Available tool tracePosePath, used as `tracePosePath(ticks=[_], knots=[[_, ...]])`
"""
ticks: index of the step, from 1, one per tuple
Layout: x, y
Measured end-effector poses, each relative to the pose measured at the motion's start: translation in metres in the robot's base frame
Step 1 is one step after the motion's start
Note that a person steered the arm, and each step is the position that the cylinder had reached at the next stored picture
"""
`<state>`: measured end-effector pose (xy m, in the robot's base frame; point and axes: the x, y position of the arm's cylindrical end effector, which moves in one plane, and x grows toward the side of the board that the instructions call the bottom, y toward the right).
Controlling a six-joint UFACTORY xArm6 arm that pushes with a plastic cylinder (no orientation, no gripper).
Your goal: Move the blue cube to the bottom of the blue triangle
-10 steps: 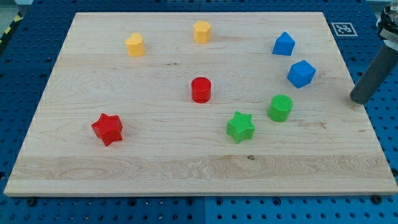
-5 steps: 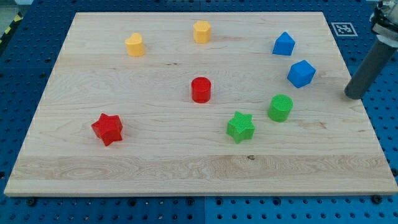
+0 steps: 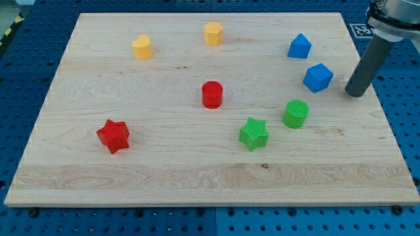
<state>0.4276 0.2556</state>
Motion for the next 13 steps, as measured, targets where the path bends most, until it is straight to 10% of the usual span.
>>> tracePosePath(ticks=[13], knots=[[-0.031,-0.057]])
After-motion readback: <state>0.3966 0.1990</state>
